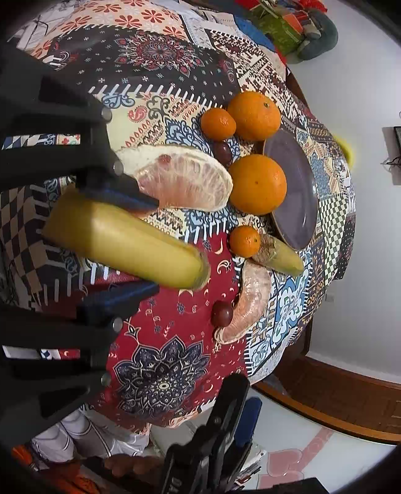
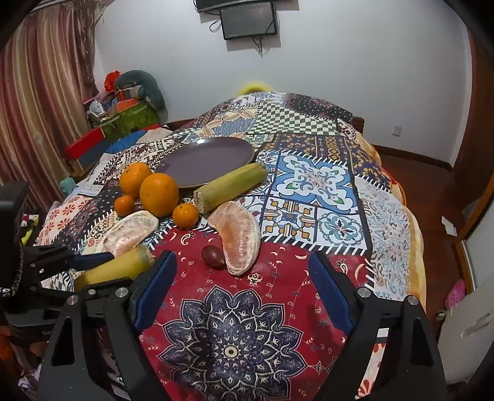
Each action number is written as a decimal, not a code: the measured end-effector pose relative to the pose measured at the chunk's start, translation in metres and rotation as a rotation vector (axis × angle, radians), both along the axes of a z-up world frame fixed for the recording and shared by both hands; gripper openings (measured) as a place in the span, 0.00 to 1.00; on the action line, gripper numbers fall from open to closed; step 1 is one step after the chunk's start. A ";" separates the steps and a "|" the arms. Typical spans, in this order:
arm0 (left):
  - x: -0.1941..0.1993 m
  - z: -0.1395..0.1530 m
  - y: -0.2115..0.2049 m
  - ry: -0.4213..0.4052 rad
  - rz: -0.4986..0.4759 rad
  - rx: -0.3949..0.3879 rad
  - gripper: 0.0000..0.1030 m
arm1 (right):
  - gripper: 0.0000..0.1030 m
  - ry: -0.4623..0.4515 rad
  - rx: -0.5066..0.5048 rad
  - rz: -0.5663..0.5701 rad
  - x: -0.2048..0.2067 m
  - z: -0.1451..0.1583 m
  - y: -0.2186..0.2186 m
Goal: Organize fruits
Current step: 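Close the left tool on the yellow bamboo shoot while the right tool approaches a pomelo segment, then grasp the pink pomelo segment with the right tool while the left tool lifts the bamboo shoot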
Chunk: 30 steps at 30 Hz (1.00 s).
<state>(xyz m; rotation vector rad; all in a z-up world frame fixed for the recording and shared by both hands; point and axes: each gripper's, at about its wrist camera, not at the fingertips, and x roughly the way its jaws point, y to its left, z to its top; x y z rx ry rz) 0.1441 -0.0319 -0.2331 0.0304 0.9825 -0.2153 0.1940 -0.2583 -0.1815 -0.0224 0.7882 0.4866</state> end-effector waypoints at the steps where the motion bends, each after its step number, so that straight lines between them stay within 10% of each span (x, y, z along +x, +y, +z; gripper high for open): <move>1: 0.001 0.000 -0.001 0.000 -0.006 0.004 0.42 | 0.81 0.002 0.000 0.001 0.001 -0.001 0.000; 30: 0.063 -0.016 0.004 0.045 0.011 -0.119 0.35 | 0.59 0.158 -0.021 0.153 0.070 -0.045 0.031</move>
